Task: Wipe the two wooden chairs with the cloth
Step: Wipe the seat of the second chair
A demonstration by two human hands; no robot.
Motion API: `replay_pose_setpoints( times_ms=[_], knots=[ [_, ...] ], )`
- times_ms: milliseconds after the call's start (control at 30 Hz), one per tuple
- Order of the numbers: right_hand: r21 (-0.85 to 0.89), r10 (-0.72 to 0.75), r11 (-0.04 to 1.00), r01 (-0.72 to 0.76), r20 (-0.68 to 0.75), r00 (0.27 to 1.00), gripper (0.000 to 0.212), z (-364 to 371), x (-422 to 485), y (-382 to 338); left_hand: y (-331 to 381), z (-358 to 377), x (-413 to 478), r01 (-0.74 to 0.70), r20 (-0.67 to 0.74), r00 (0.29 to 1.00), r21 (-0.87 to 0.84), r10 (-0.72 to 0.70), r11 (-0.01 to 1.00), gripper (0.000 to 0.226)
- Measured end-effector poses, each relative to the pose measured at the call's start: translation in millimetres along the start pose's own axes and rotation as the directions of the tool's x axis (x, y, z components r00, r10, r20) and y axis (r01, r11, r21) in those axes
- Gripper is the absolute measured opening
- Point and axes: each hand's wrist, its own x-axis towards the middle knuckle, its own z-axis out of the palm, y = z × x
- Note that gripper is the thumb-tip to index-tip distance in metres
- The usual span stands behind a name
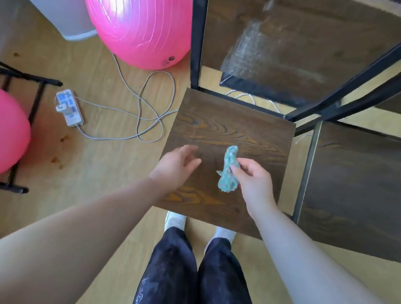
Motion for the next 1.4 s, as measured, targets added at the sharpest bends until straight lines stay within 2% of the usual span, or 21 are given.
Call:
replay_pose_setpoints(
  times_ms=[167,267,367,467,567,700,833,933,1067,1133,1267,1333,1400],
  knots=[
    [0.1,-0.048,0.993,0.06,-0.115,0.992,0.022,-32.5,22.7,-23.2,64.1,25.5,3.1,-0.03,0.006,0.999,-0.243,0.032,0.97,0.033],
    [0.13,-0.064,0.989,0.075,-0.087,0.994,0.019,-42.9,27.2,-27.7,91.7,36.1,6.1,-0.064,-0.02,0.998,-0.351,0.061,0.934,0.021],
    [0.152,-0.055,0.986,0.064,-0.063,0.996,0.023,-50.9,26.4,-27.5,108.2,44.9,11.3,-0.035,-0.034,0.999,-0.432,0.023,0.901,0.018],
    [0.233,-0.027,0.972,0.032,-0.024,0.999,0.024,-58.1,25.0,-27.1,115.2,50.9,16.6,0.04,-0.026,0.998,-0.467,-0.059,0.883,0.013],
    [0.284,0.008,0.959,-0.009,0.005,1.0,0.017,-69.1,25.8,-26.3,118.3,52.1,20.8,0.068,-0.034,0.995,-0.474,-0.096,0.878,0.004],
    [0.284,0.004,0.959,-0.003,0.0,1.0,0.013,-90.5,29.2,-27.7,116.9,49.8,27.7,0.078,-0.052,0.993,-0.393,-0.107,0.916,0.01],
    [0.309,-0.001,0.951,-0.023,0.078,0.997,0.016,-111.2,35.3,-30.9,112.8,50.0,35.0,0.091,-0.075,0.989,-0.363,-0.126,0.927,0.01],
    [0.274,-0.012,0.961,-0.025,0.134,0.991,0.015,-122.7,39.6,-33.3,114.2,52.2,38.9,0.096,-0.064,0.989,-0.398,-0.132,0.912,0.011],
    [0.354,0.04,0.928,-0.116,0.214,0.976,0.017,-127.6,45.9,-35.9,116.5,56.6,40.6,0.126,-0.057,0.984,-0.45,-0.168,0.884,0.012],
    [0.386,0.061,0.909,-0.158,0.253,0.966,0.019,-127.0,48.1,-36.9,119.3,60.4,38.5,0.128,-0.052,0.982,-0.532,-0.183,0.837,0.016],
    [0.432,0.088,0.872,-0.231,0.326,0.941,0.02,-121.2,46.4,-40.1,128.4,67.7,30.9,0.139,0.077,0.99,-0.709,-0.12,0.692,0.048],
    [0.45,0.105,0.849,-0.277,0.371,0.923,0.022,-117.0,45.7,-40.3,131.5,68.7,28.3,0.15,0.184,0.983,-0.723,-0.021,0.674,0.047],
    [0.458,0.103,0.833,-0.311,0.423,0.9,0.027,-113.1,44.7,-41.0,133.1,69.3,27.4,0.177,0.247,0.969,-0.725,0.011,0.665,0.042]
  ],
)
